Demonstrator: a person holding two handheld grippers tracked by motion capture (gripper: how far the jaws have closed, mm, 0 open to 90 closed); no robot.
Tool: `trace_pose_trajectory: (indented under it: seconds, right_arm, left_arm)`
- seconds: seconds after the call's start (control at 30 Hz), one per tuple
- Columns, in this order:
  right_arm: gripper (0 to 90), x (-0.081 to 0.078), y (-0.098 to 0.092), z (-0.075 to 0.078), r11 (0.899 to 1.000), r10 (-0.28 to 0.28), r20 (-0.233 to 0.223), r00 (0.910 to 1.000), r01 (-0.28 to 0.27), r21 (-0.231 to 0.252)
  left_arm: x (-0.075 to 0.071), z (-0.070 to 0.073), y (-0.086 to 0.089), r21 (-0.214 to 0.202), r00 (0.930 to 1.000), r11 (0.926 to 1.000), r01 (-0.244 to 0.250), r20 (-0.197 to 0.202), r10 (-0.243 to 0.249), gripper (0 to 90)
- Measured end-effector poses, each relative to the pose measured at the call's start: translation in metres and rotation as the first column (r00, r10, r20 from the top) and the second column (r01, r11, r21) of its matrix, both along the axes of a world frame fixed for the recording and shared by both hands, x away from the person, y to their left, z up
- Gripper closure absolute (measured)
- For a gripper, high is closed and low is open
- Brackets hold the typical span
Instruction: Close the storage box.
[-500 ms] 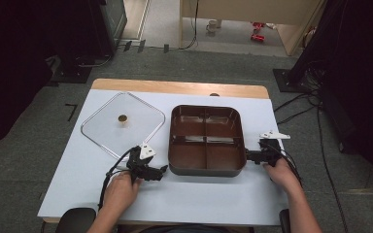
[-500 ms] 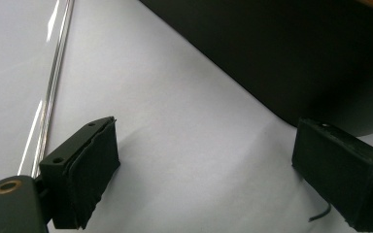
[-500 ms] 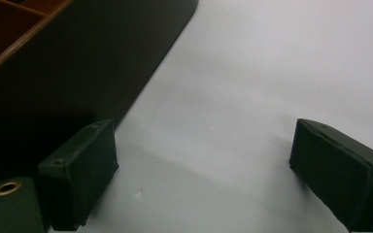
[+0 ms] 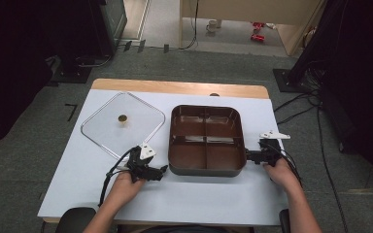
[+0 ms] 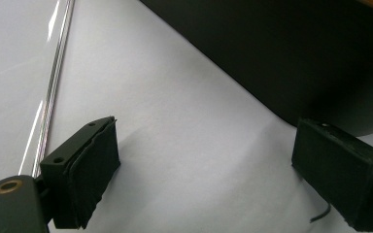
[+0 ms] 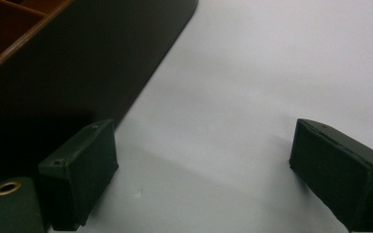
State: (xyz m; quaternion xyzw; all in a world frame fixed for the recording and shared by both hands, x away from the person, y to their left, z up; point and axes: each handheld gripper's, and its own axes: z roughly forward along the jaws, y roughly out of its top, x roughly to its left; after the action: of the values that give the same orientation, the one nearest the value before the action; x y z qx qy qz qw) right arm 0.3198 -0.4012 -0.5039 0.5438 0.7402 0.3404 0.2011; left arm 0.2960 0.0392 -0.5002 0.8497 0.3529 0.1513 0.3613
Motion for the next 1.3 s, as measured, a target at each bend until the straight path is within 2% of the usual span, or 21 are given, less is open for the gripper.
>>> trace_pose_trajectory:
  seconds: [1.13, 1.3]
  right_arm:
    - [9.2, 0.0001, -0.0003, 0.0000, 1.000, 0.002, -0.001, 1.0000, -0.002, 0.003]
    - [9.6, 0.0000, 0.0001, 0.0001, 1.000, 0.000, 0.000, 1.0000, 0.000, -0.001]
  left_arm:
    - [0.0002, 0.0001, 0.0000, -0.001, 1.0000, 1.0000, 0.000, -0.002, 0.000, 9.7]
    - [0.0005, 0.0013, -0.0025, 0.008, 0.9998, 0.9998, -0.018, -0.013, 0.018, 9.7]
